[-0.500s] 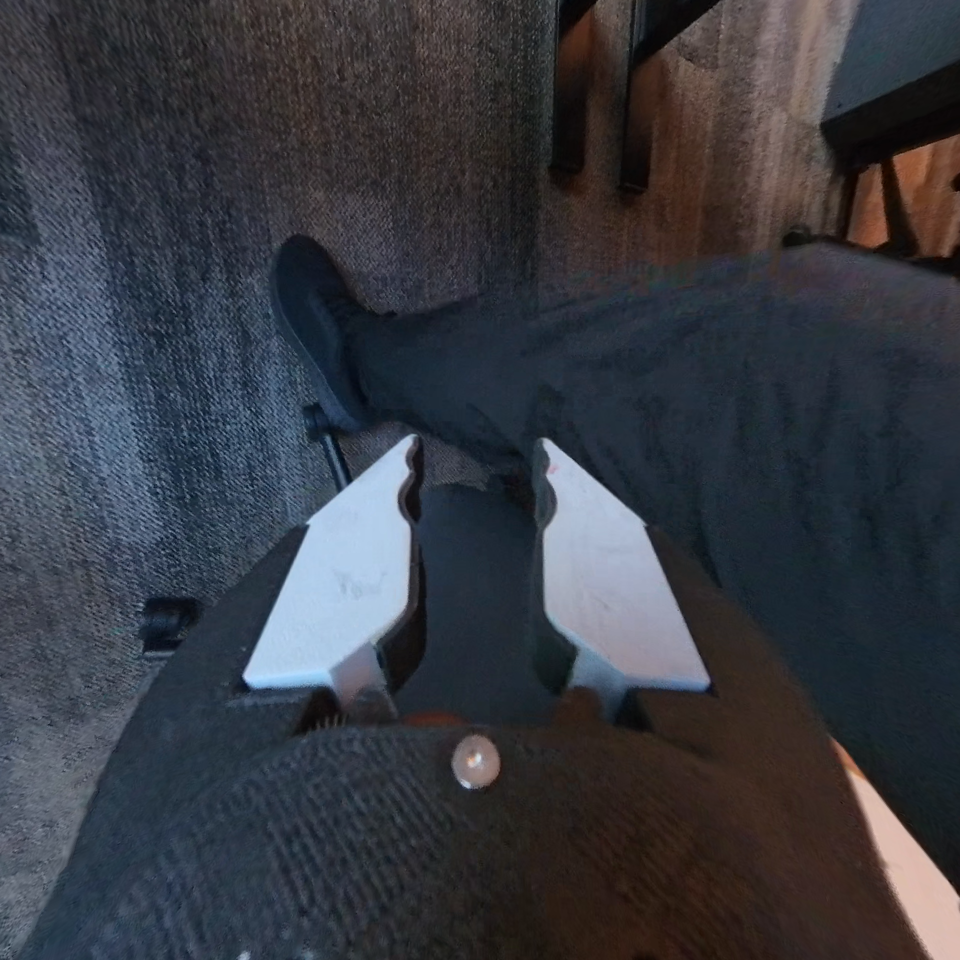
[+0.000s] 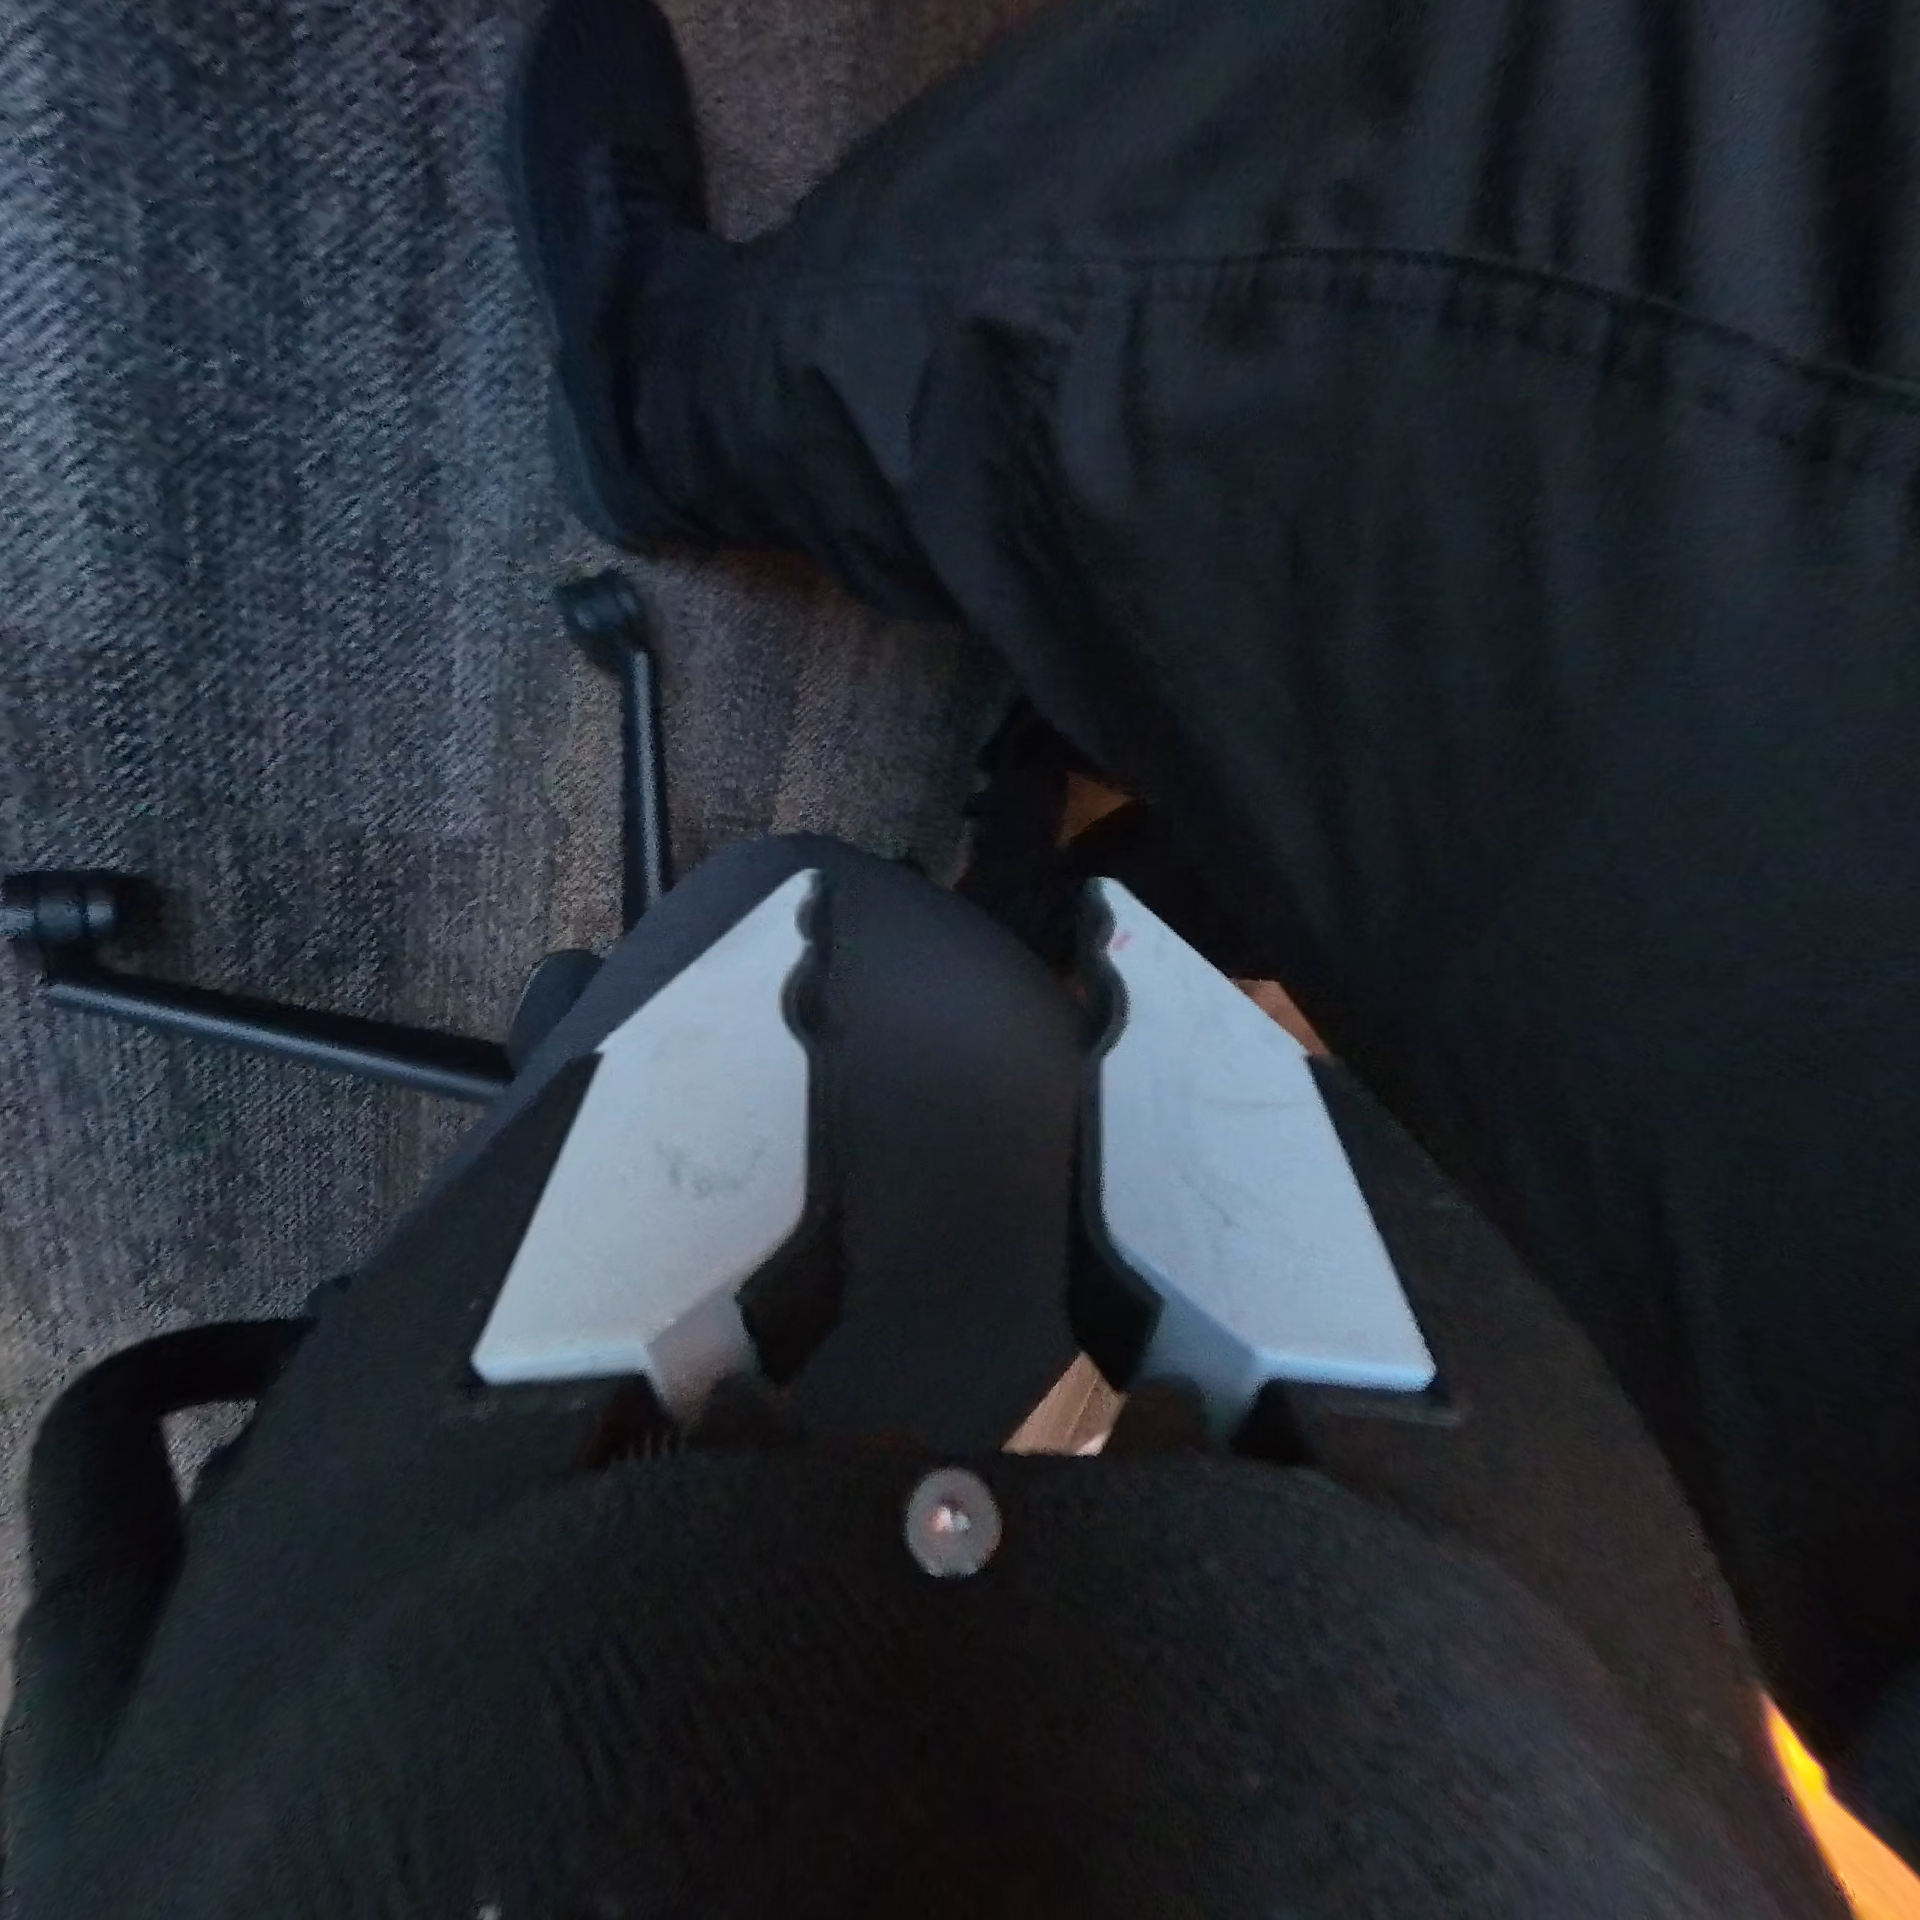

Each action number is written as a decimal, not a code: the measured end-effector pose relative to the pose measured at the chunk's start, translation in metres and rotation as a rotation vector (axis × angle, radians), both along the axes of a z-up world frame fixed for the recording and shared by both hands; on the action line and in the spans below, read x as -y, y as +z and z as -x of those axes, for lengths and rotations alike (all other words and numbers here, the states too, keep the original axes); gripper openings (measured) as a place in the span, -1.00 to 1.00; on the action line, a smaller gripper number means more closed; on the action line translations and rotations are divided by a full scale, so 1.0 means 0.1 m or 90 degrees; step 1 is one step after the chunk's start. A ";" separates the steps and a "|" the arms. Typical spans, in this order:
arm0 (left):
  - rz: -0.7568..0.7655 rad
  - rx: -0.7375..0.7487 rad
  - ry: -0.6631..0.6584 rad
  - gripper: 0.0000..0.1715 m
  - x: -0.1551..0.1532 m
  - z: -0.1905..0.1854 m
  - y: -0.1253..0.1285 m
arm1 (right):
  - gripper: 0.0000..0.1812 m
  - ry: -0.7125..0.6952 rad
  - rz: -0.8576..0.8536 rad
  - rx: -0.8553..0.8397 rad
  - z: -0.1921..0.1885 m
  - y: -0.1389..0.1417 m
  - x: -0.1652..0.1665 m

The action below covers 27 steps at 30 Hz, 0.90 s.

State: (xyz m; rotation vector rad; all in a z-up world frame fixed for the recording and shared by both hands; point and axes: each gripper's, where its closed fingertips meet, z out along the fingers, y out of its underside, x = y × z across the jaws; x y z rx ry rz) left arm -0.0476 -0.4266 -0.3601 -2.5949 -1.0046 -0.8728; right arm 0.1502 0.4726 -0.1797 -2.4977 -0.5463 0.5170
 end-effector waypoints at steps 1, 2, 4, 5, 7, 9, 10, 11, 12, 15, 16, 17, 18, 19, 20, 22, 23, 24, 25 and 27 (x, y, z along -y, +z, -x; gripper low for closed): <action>0.011 -0.009 0.001 -0.38 0.07 0.02 -0.01 | -0.66 0.006 -0.008 0.012 0.00 0.02 0.00; 0.019 -0.013 -0.012 -0.40 0.13 0.02 -0.01 | -0.62 0.012 -0.043 0.017 -0.01 0.11 0.01; 0.027 -0.055 -0.017 -0.26 0.16 0.11 0.00 | -0.66 0.038 -0.111 -0.041 0.07 0.40 0.26; 0.026 -0.072 -0.014 -0.22 0.14 0.15 0.01 | -0.64 0.064 -0.118 -0.088 0.11 0.52 0.56; 0.029 -0.080 -0.014 -0.25 0.09 0.16 0.02 | -0.63 0.124 -0.111 -0.151 0.00 0.59 1.38; 0.033 -0.089 -0.036 -0.25 0.02 0.14 0.02 | -0.66 0.173 -0.098 -0.143 -0.40 0.37 2.31; 0.037 -0.094 -0.066 -0.25 -0.02 0.12 0.00 | -0.68 0.183 -0.094 -0.123 -0.69 0.19 2.75; 0.044 -0.105 -0.096 -0.24 -0.06 0.13 -0.02 | -0.71 0.183 -0.088 -0.102 -1.00 -0.01 3.18; 0.045 -0.115 -0.121 -0.24 -0.13 0.14 -0.03 | -0.74 0.173 -0.076 -0.085 -1.32 -0.23 3.58; 0.043 -0.132 -0.170 -0.24 -0.38 0.19 -0.07 | -0.77 0.110 -0.022 -0.033 -2.25 -0.91 4.62; 0.041 -0.140 -0.188 -0.24 -0.47 0.21 -0.10 | -0.78 0.086 -0.006 -0.018 -2.51 -1.12 4.91; 0.038 -0.152 -0.209 -0.24 -0.55 0.23 -0.13 | -0.78 0.065 0.009 -0.012 -2.72 -1.30 5.15; 0.034 -0.166 -0.229 -0.25 -0.63 0.26 -0.18 | -0.78 0.047 0.018 -0.010 -2.89 -1.46 5.36; 0.030 -0.178 -0.246 -0.25 -0.71 0.28 -0.23 | -0.78 0.033 0.023 -0.007 -3.03 -1.60 5.53; 0.027 -0.184 -0.259 -0.25 -0.78 0.28 -0.28 | -0.78 0.020 0.026 -0.003 -3.14 -1.74 5.67; 0.026 -0.197 -0.274 -0.25 -0.88 0.30 -0.42 | -0.78 -0.006 0.027 0.001 -3.34 -1.99 5.90; 0.026 -0.203 -0.276 -0.25 -0.90 0.31 -0.49 | -0.78 -0.018 0.029 0.004 -3.43 -2.11 5.99; 0.027 -0.207 -0.280 -0.25 -0.91 0.31 -0.56 | -0.78 -0.029 0.034 0.003 -3.50 -2.22 6.08; 0.030 -0.218 -0.290 -0.26 -0.91 0.31 -0.64 | -0.78 -0.036 0.039 -0.004 -3.56 -2.31 6.16; 0.033 -0.235 -0.305 -0.27 -0.91 0.31 -0.82 | -0.78 -0.017 0.037 -0.004 -3.65 -2.46 6.26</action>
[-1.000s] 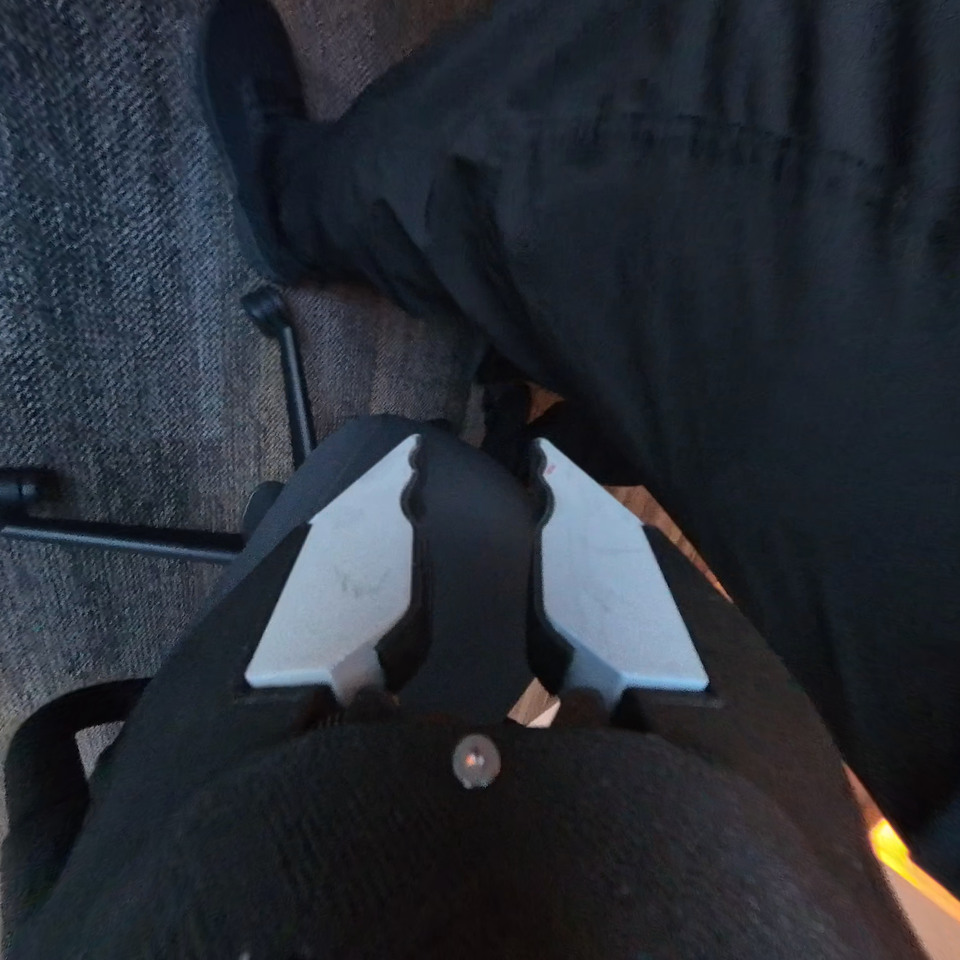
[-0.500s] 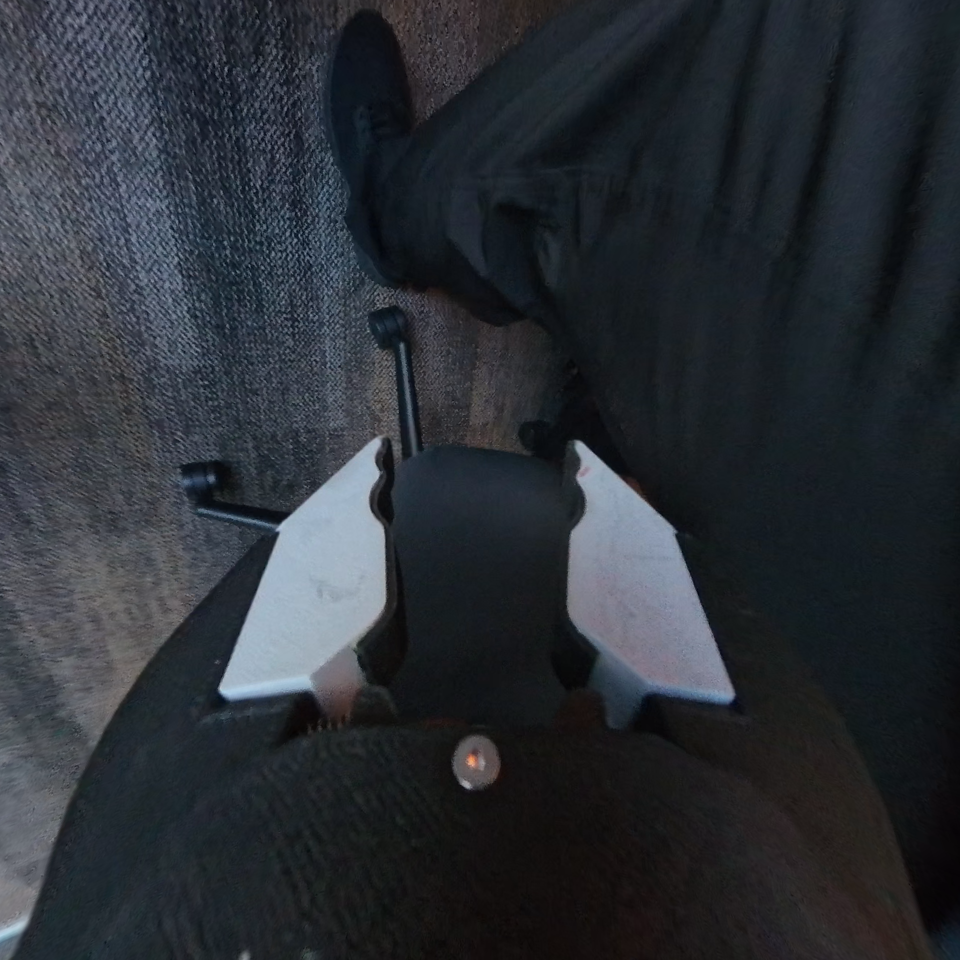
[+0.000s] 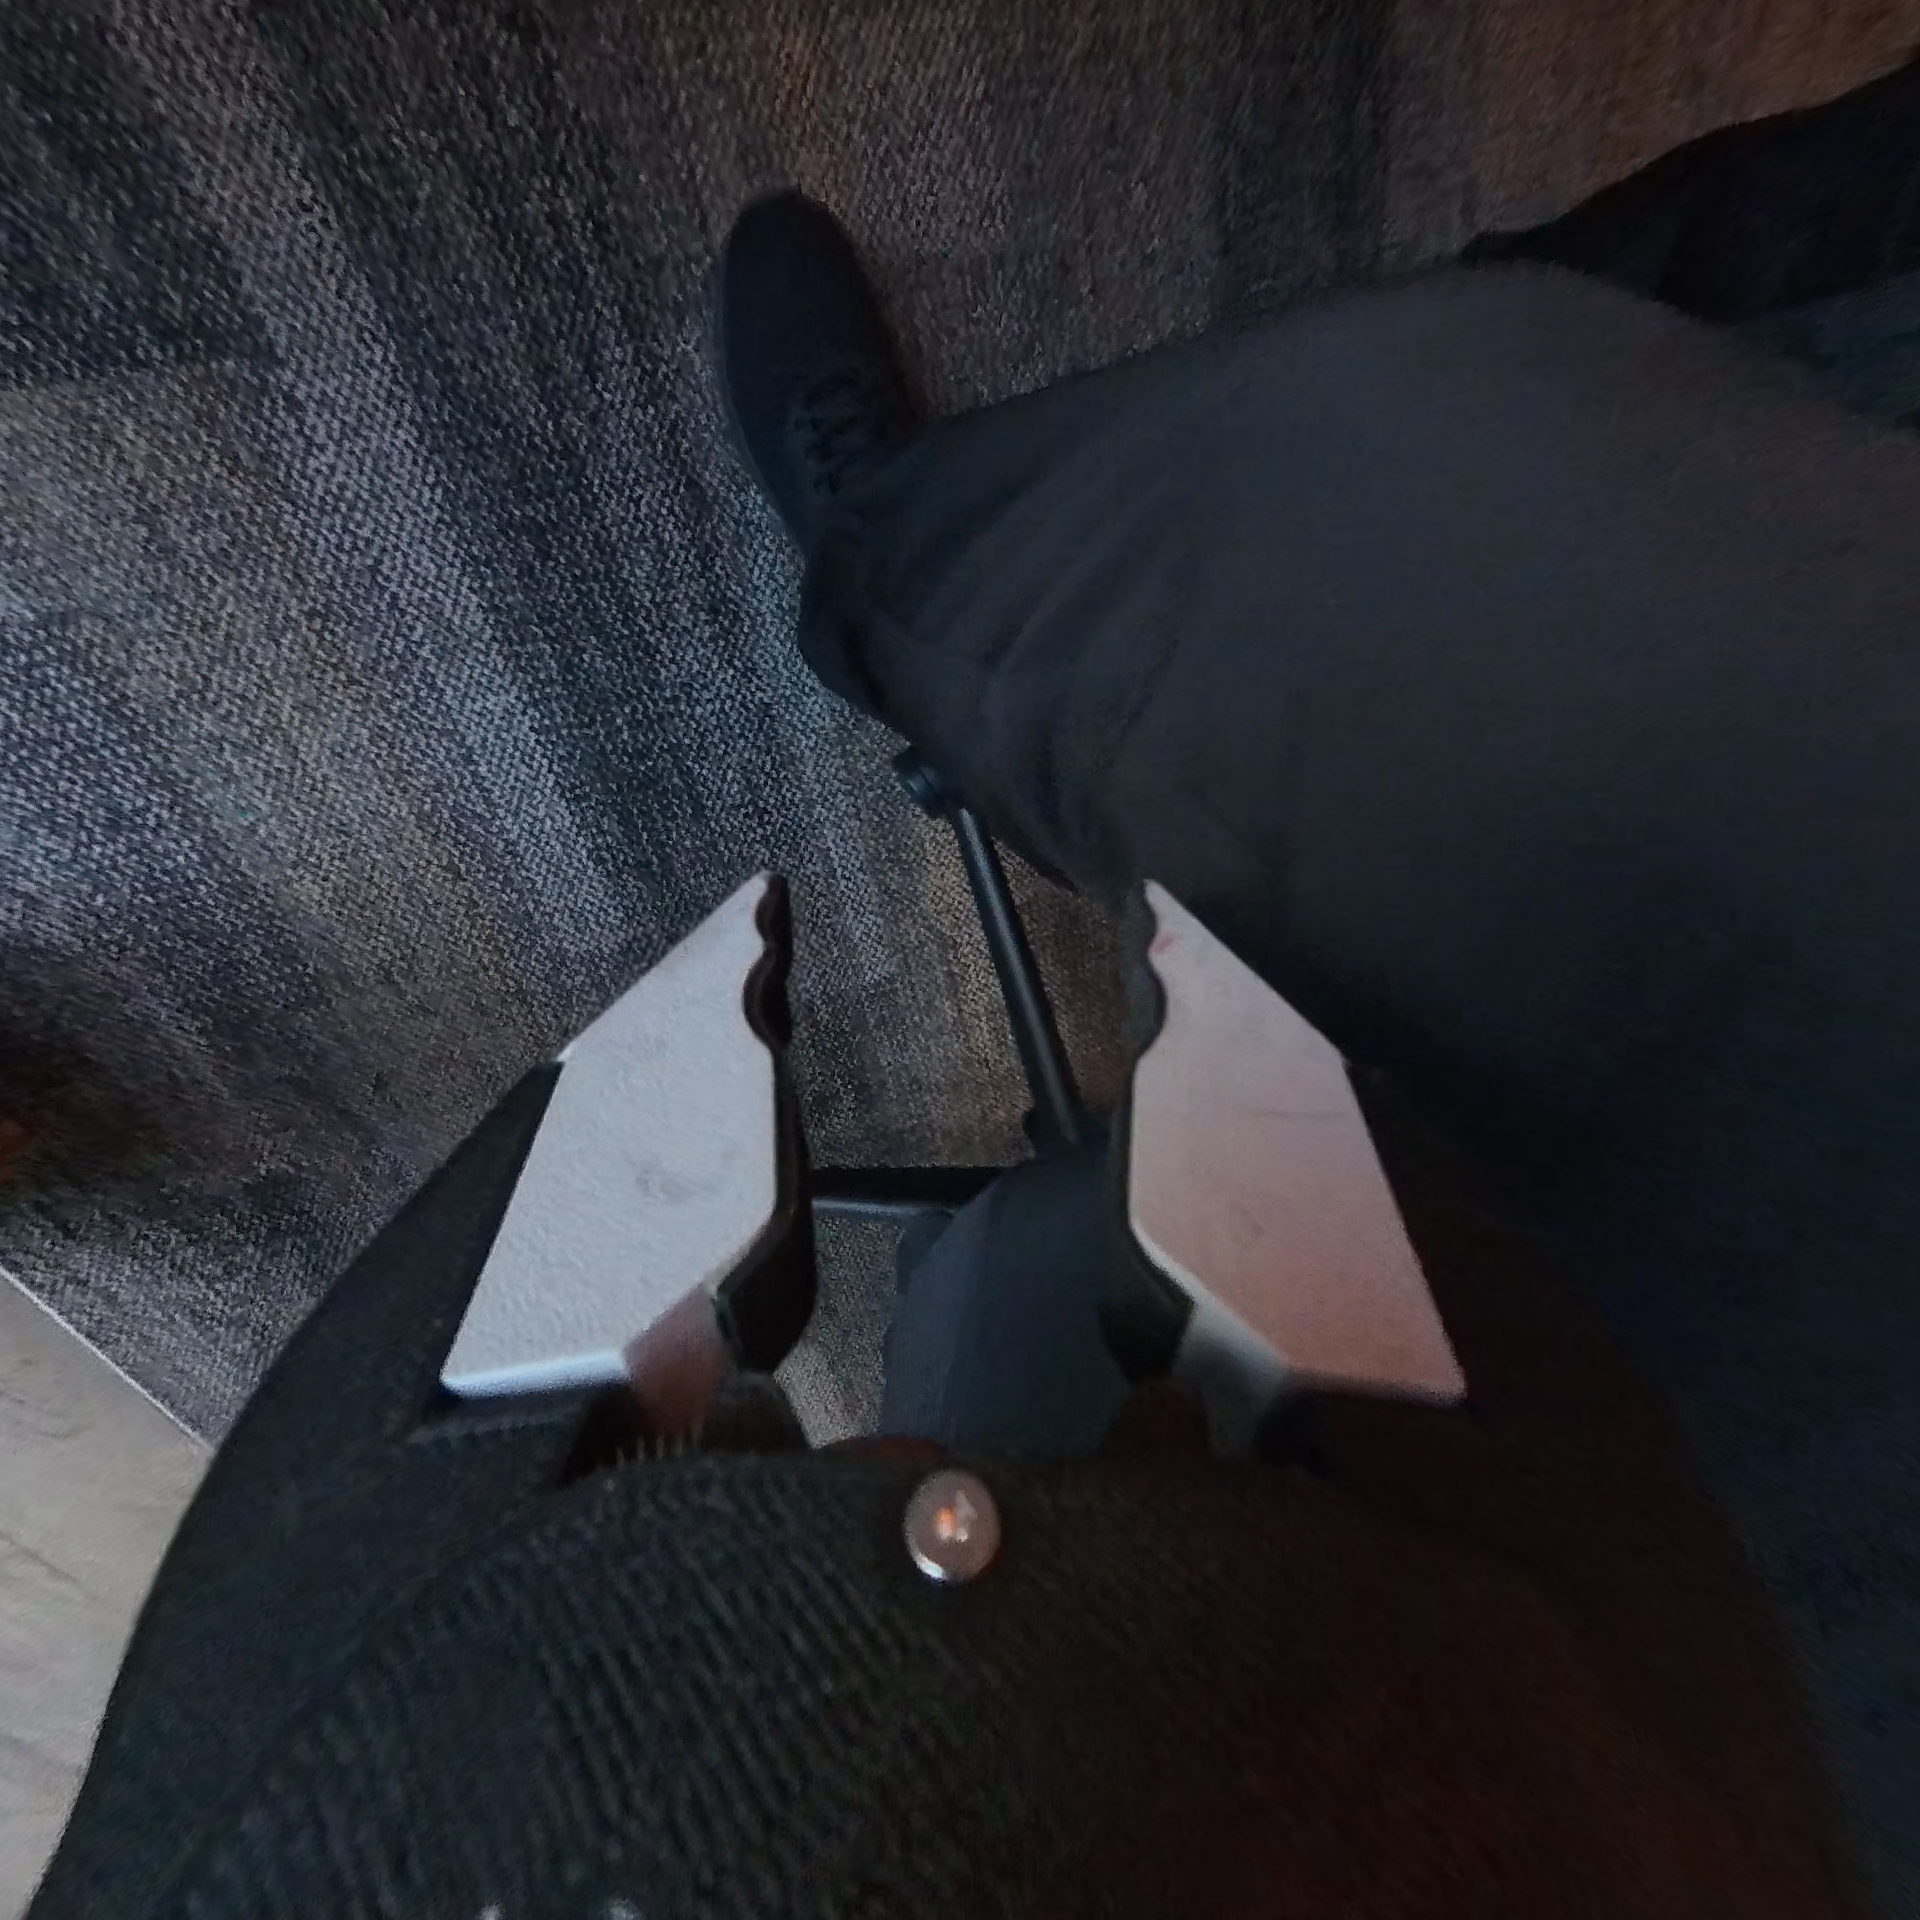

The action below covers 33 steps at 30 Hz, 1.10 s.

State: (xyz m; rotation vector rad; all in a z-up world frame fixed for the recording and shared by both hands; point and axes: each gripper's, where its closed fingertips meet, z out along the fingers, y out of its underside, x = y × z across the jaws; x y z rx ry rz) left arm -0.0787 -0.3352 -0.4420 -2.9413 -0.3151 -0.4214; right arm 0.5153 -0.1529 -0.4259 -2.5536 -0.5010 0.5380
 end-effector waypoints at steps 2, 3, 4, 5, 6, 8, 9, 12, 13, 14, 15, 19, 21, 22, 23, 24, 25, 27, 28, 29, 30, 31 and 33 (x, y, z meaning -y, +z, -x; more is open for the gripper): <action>0.012 0.002 -0.008 -0.27 0.00 -0.05 -0.21 | -0.81 0.045 -0.018 0.001 -0.07 -0.13 -0.03; 0.012 0.002 -0.003 -0.27 0.00 -0.07 -0.29 | -0.82 0.075 -0.026 0.006 -0.10 -0.21 -0.09; 0.012 0.004 0.008 -0.27 0.00 -0.11 -0.33 | -0.82 0.105 -0.034 0.015 -0.13 -0.28 -0.17; 0.008 0.005 0.023 -0.26 0.01 -0.16 -0.33 | -0.82 0.133 -0.043 0.019 -0.14 -0.32 -0.26; -0.006 0.003 0.031 -0.26 0.01 -0.22 -0.28 | -0.82 0.164 -0.056 0.024 -0.12 -0.32 -0.37; -0.036 -0.037 0.006 -0.28 -0.01 -0.27 -0.13 | -0.84 0.219 -0.096 0.033 -0.03 -0.22 -0.63; -0.060 -0.065 -0.005 -0.31 -0.08 -0.23 -0.06 | -0.83 0.233 -0.121 0.027 0.04 -0.12 -0.77; -0.153 -0.083 -0.040 -0.34 -0.56 -0.15 0.04 | -0.83 0.246 -0.198 -0.011 0.34 0.14 -1.11; -0.176 -0.079 -0.062 -0.35 -0.75 -0.13 0.01 | -0.82 0.246 -0.223 -0.024 0.46 0.20 -1.17; -0.204 -0.083 -0.084 -0.40 -0.94 -0.10 -0.02 | -0.80 0.245 -0.249 -0.039 0.61 0.27 -1.21; -0.235 -0.091 -0.099 -0.38 -1.12 -0.06 -0.04 | -0.79 0.244 -0.280 -0.053 0.76 0.35 -1.23; -0.400 -0.106 -0.128 -0.35 -1.63 0.08 0.17 | -0.79 0.221 -0.364 -0.109 1.36 0.64 -1.00; -0.480 -0.113 -0.148 -0.34 -1.68 0.15 0.40 | -0.79 0.211 -0.377 -0.127 1.64 0.78 -0.78; -0.522 -0.121 -0.161 -0.35 -1.65 0.18 0.54 | -0.77 0.215 -0.372 -0.131 1.79 0.85 -0.65; -0.554 -0.139 -0.166 -0.40 -1.60 0.26 0.67 | -0.74 0.218 -0.356 -0.120 1.91 0.89 -0.53; -0.570 -0.161 -0.161 -0.42 -1.53 0.35 0.80 | -0.75 0.206 -0.331 -0.091 2.01 0.90 -0.43; -0.576 -0.181 -0.149 -0.44 -1.45 0.45 0.91 | -0.72 0.185 -0.301 -0.063 2.09 0.93 -0.33; -0.558 -0.184 -0.147 -0.41 -1.28 0.57 1.10 | -0.60 0.174 -0.242 -0.058 2.33 1.07 -0.06; -0.552 -0.175 -0.148 -0.36 -1.20 0.61 1.22 | -0.58 0.182 -0.241 -0.067 2.47 1.20 0.07; -0.559 -0.159 -0.150 -0.39 -1.11 0.61 1.35 | -0.58 0.190 -0.252 -0.068 2.59 1.33 0.16; -0.565 -0.141 -0.154 -0.38 -1.01 0.60 1.48 | -0.58 0.200 -0.259 -0.061 2.70 1.43 0.23; -0.571 -0.128 -0.170 -0.34 -0.89 0.56 1.60 | -0.56 0.212 -0.262 -0.054 2.82 1.53 0.29; -0.594 -0.145 -0.182 -0.41 -0.66 0.54 1.82 | -0.54 0.226 -0.269 -0.059 3.05 1.73 0.41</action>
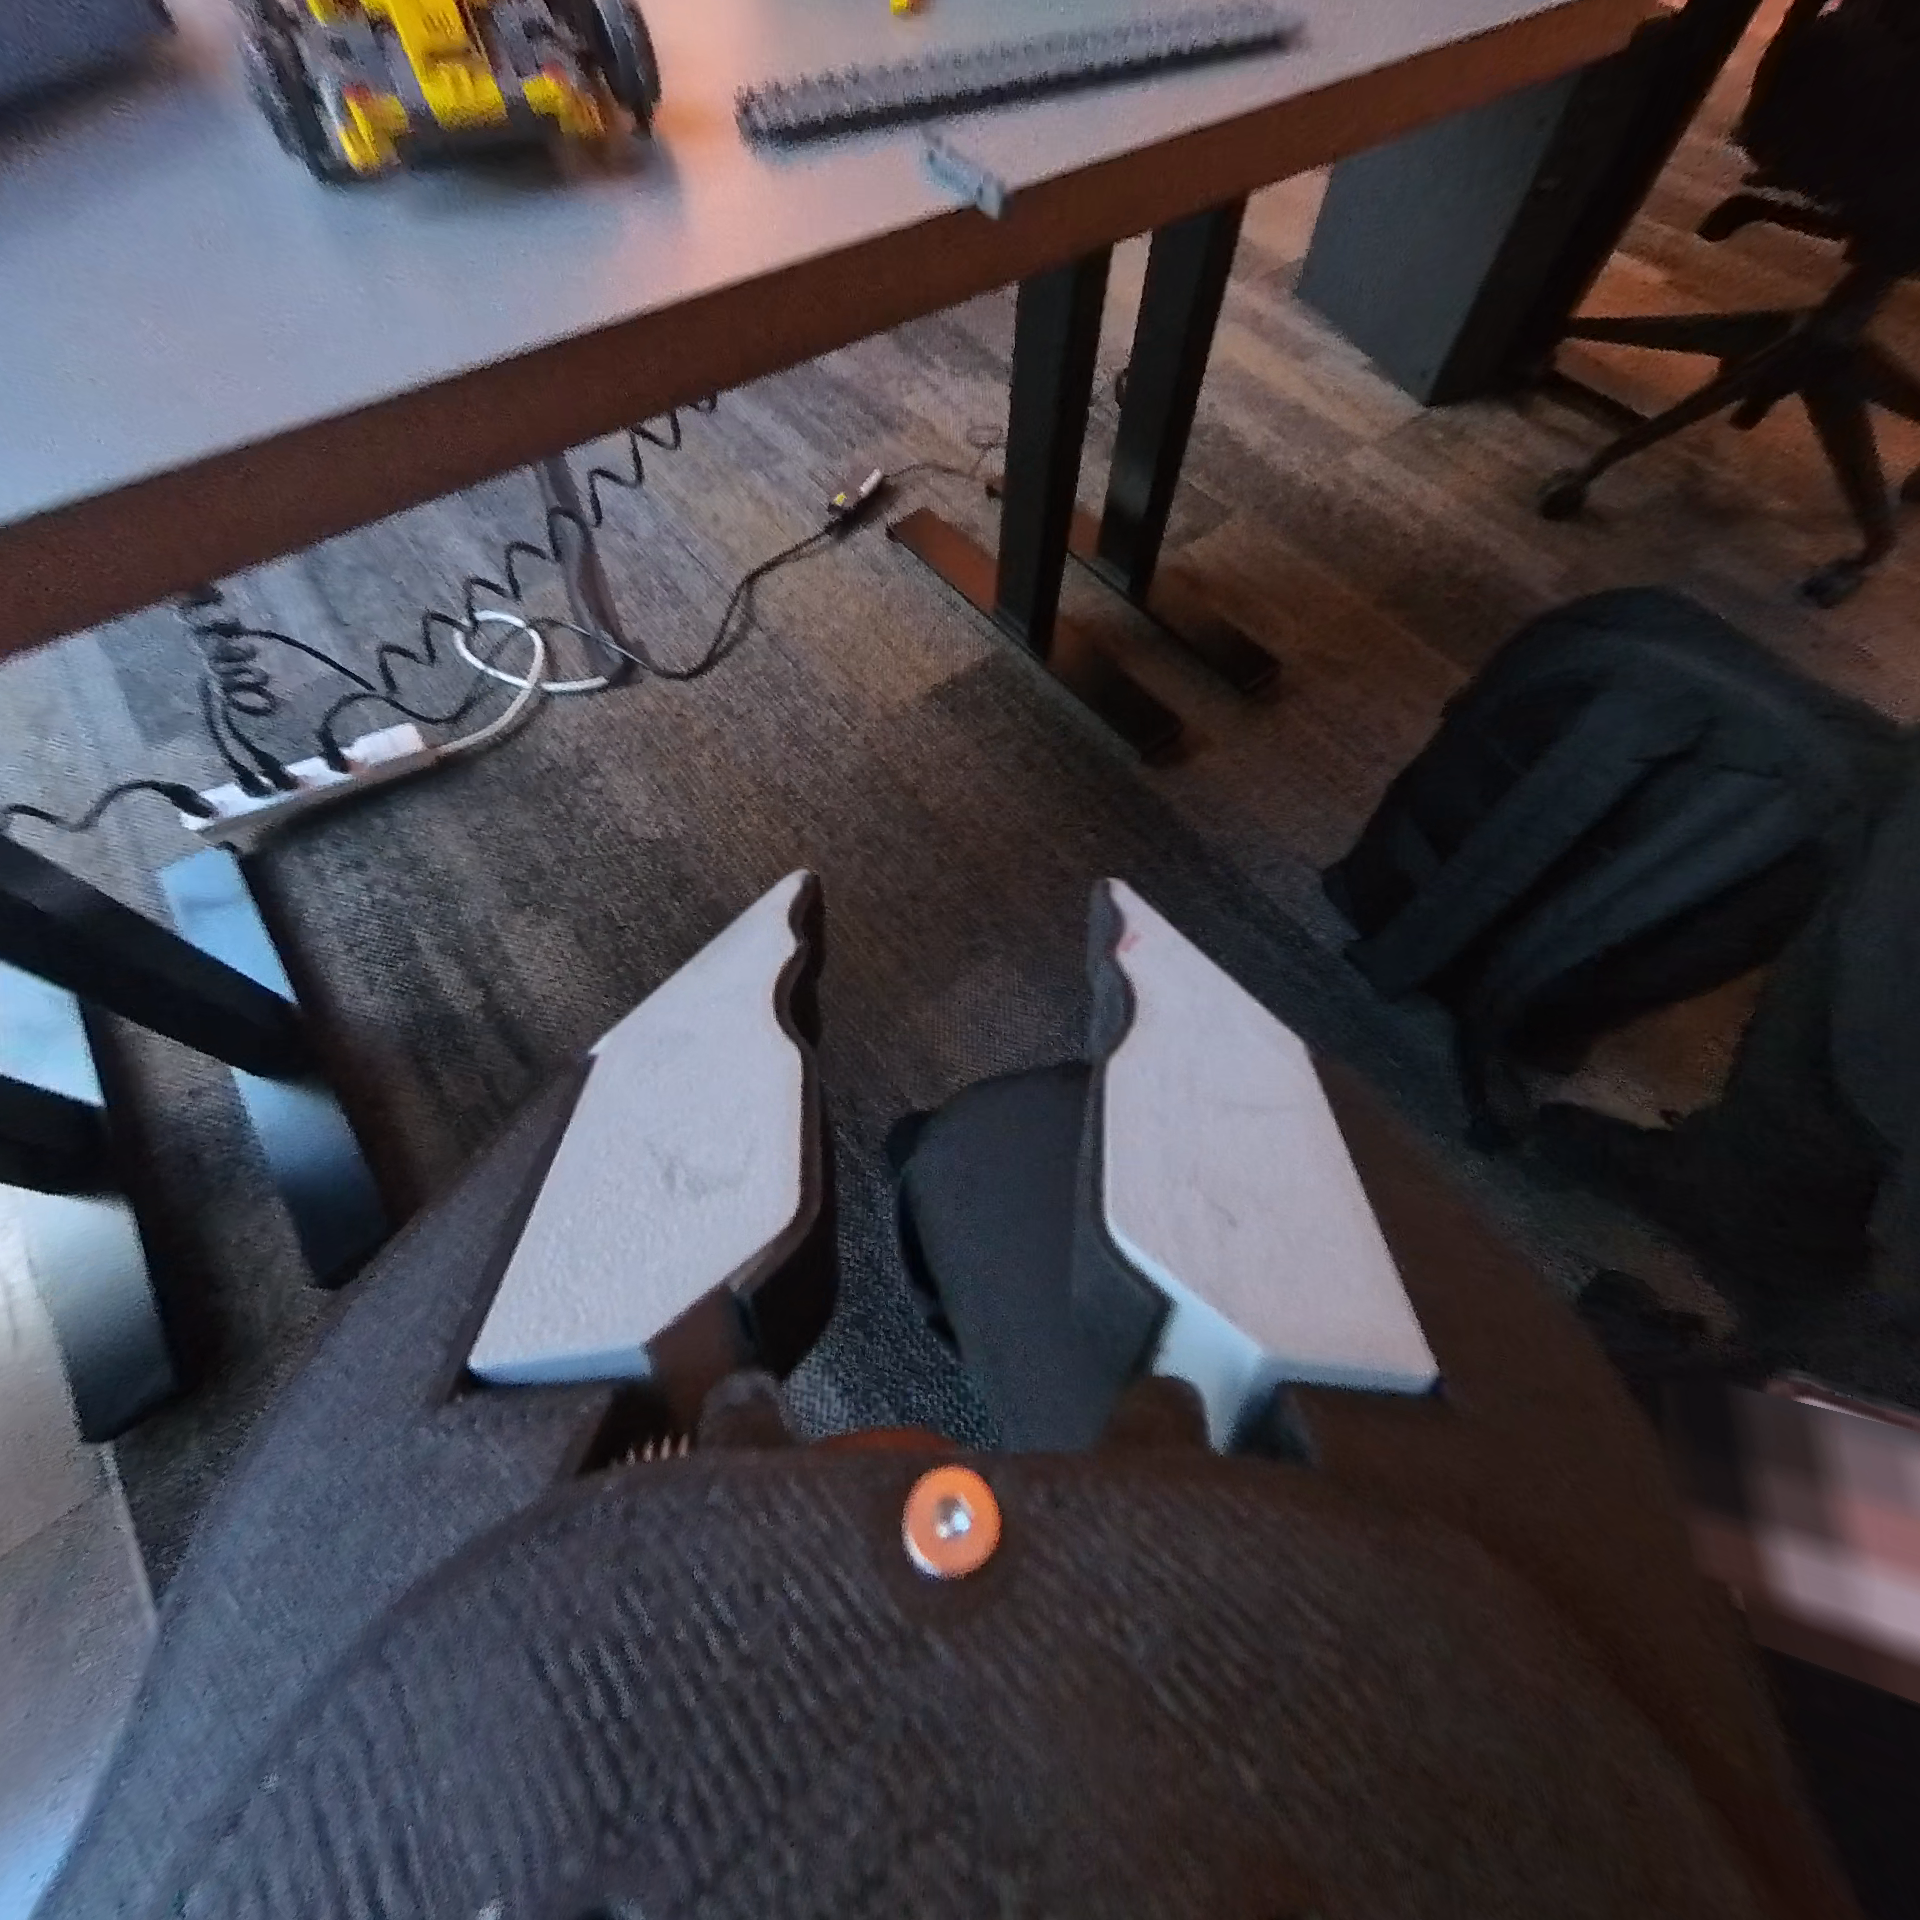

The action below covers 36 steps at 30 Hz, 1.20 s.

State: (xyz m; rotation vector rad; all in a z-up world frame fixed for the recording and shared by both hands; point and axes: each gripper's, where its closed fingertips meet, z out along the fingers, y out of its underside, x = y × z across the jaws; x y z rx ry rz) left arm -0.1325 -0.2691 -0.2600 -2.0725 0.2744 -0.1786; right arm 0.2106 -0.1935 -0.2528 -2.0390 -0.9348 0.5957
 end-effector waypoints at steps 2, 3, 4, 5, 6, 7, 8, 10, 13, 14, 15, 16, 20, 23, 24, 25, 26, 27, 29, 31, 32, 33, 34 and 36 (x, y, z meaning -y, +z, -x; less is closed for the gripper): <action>0.004 -0.007 0.000 -0.42 0.23 -0.07 0.11 | -0.52 0.018 -0.003 -0.030 0.24 0.19 0.15; 0.008 -0.004 -0.008 -0.41 0.33 -0.15 0.14 | -0.50 0.026 -0.003 -0.044 0.33 0.26 0.23; 0.005 0.000 -0.015 -0.38 0.41 -0.22 0.16 | -0.49 0.036 -0.004 -0.053 0.42 0.31 0.32; 0.003 0.006 -0.022 -0.36 0.48 -0.30 0.16 | -0.49 0.048 -0.006 -0.057 0.48 0.32 0.41; 0.008 0.014 -0.031 -0.37 0.55 -0.39 0.12 | -0.48 0.058 -0.009 -0.054 0.53 0.31 0.48; 0.016 0.023 -0.040 -0.36 0.62 -0.48 0.07 | -0.45 0.065 -0.013 -0.048 0.55 0.28 0.55; 0.026 0.035 -0.044 -0.33 0.68 -0.56 0.02 | -0.45 0.072 -0.015 -0.039 0.56 0.22 0.59; 0.043 0.053 -0.042 -0.32 0.82 -0.67 -0.10 | -0.45 0.088 -0.008 -0.020 0.57 0.07 0.64; 0.055 0.047 -0.032 -0.33 1.05 -0.69 -0.27 | -0.39 0.128 -0.003 0.008 0.65 -0.12 0.57; 0.062 0.038 -0.026 -0.33 1.12 -0.67 -0.35 | -0.39 0.144 -0.011 0.022 0.70 -0.19 0.50; 0.066 0.034 -0.021 -0.33 1.18 -0.64 -0.42 | -0.39 0.161 -0.027 0.034 0.77 -0.25 0.41; 0.069 0.036 -0.017 -0.33 1.23 -0.62 -0.49 | -0.39 0.179 -0.049 0.045 0.87 -0.32 0.29; 0.088 0.053 0.020 -0.34 1.29 -0.47 -0.77 | -0.43 0.202 -0.155 0.102 1.31 -0.42 -0.46; 0.130 0.059 0.026 -0.34 1.20 -0.31 -0.98 | -0.42 0.194 -0.242 0.142 1.66 -0.25 -1.14; 0.141 0.056 0.033 -0.34 1.14 -0.21 -1.02 | -0.42 0.197 -0.276 0.167 1.77 -0.18 -1.35; 0.141 0.066 0.043 -0.33 1.05 -0.13 -1.01 | -0.42 0.202 -0.314 0.198 1.88 -0.13 -1.55; 0.134 0.082 0.040 -0.33 0.95 -0.06 -0.96 | -0.42 0.208 -0.346 0.229 1.98 -0.10 -1.72; 0.126 0.089 0.042 -0.33 0.85 0.02 -0.89 | -0.42 0.218 -0.365 0.254 2.08 -0.10 -1.85; 0.105 0.080 0.039 -0.33 0.63 0.19 -0.74 | -0.41 0.235 -0.398 0.296 2.23 -0.10 -2.03; 0.078 0.060 0.031 -0.33 0.41 0.34 -0.56 | -0.41 0.248 -0.431 0.323 2.32 -0.10 -2.13; 0.066 0.049 0.028 -0.33 0.30 0.40 -0.46 | -0.40 0.261 -0.435 0.325 2.37 -0.10 -2.12; 0.047 0.038 0.024 -0.33 0.19 0.45 -0.36 | -0.40 0.274 -0.445 0.327 2.40 -0.10 -2.11; 0.027 0.028 0.018 -0.33 0.06 0.50 -0.27 | -0.40 0.283 -0.462 0.333 2.42 -0.09 -2.11; 0.007 0.012 0.001 -0.33 -0.21 0.54 -0.16 | -0.43 0.303 -0.496 0.349 2.45 -0.10 -2.13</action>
